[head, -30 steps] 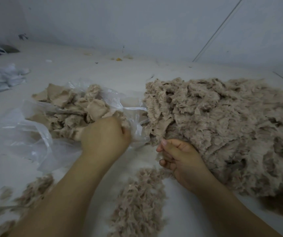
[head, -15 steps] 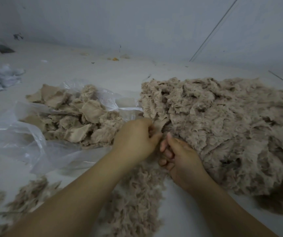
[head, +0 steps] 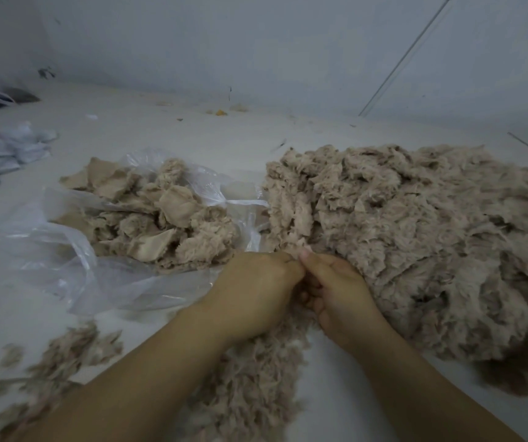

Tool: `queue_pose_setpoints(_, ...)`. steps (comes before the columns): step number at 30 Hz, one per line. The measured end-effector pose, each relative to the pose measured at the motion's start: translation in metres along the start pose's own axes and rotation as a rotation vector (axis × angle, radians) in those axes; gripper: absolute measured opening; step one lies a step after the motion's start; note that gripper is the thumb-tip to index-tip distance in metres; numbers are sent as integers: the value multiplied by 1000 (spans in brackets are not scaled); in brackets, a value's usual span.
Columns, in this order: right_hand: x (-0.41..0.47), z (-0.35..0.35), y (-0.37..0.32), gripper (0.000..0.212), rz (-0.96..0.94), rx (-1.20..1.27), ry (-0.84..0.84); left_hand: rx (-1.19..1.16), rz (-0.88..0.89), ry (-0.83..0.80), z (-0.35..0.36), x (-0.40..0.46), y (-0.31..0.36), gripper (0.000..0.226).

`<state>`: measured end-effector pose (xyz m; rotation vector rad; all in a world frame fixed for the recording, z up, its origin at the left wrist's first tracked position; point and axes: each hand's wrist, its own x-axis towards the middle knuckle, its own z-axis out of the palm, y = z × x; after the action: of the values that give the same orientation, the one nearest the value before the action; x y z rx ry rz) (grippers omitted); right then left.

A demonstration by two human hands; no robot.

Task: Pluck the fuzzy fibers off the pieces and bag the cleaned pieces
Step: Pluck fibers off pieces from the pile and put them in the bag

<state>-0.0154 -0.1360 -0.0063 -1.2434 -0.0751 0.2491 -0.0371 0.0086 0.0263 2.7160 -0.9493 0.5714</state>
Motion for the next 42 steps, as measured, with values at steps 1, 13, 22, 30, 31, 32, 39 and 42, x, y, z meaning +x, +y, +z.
queue_pose_setpoints(1, 0, 0, 1, 27, 12, -5, 16, -58, -13, -8, -1, -2, 0, 17)
queue_pose_setpoints(13, 0, 3, 0, 39, 24, 138, 117, -840, -464, -116, -12, -19, -28, 17)
queue_pose_setpoints(22, -2, 2, 1, 59, 25, -15, -9, -1343, -805, 69, 15, 21, -19, 24)
queue_pose_setpoints(30, -6, 1, -1, 58, -8, -66, -107, -1425, -899, 321, 25, 27, -25, 26)
queue_pose_setpoints(31, -6, 1, 0, 52, -6, -53, -86, -1441, -874, 325, 24, 27, -26, 23)
queue_pose_setpoints(32, -5, 0, 0, 46, 5, -30, -52, -1449, -848, 317, 23, 27, -27, 18)
queue_pose_setpoints(39, 1, -4, 1, 27, 102, 206, 96, -1210, -798, 89, -3, -1, -29, 22)
queue_pose_setpoints(42, 1, -3, 1, 24, 94, 203, 84, -1274, -516, -523, -25, -21, -35, 25)
